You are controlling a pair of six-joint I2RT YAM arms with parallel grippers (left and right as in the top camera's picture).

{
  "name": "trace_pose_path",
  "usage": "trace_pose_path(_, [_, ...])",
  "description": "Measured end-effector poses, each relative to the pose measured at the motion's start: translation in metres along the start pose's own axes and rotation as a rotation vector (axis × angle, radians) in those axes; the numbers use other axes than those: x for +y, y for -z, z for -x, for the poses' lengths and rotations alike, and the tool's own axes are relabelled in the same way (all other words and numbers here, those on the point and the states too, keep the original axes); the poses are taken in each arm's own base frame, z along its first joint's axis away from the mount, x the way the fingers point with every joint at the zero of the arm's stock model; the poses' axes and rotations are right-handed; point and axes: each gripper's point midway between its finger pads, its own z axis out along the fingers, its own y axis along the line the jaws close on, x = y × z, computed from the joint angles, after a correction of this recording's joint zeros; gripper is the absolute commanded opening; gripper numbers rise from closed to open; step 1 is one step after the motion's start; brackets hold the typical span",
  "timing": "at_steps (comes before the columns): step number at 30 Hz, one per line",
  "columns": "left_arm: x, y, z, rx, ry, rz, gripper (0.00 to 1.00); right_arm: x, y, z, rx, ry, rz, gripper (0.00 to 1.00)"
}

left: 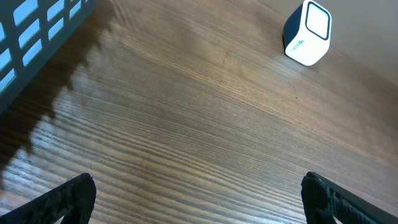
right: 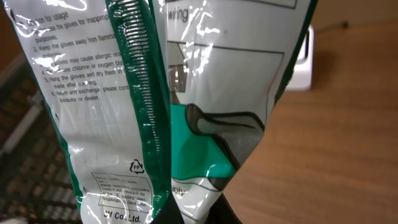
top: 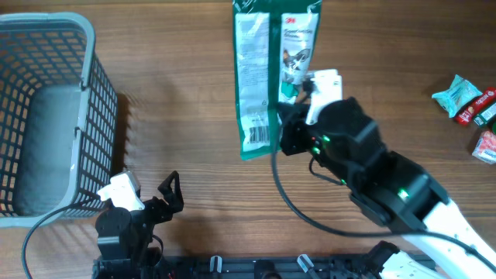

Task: Scan the item barcode
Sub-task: 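Hold the gloves bag with the right gripper in front of the scanner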

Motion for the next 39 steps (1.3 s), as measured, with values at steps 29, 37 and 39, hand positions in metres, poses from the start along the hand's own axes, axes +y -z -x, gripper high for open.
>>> trace_pose_path(29, [0.000,0.000,0.000,0.000,0.000,-0.001,1.00,-0.099,-0.276,0.085,-0.595,1.207,-0.583,0.05])
trace_pose_path(37, [0.000,0.000,0.000,0.000,0.000,0.000,1.00,-0.117,-0.334,0.093,-0.679,1.196,-0.550,0.05])
trace_pose_path(39, [0.000,0.000,0.000,0.000,0.000,0.000,1.00,-0.124,-0.343,0.079,-0.676,1.210,-0.555,0.05])
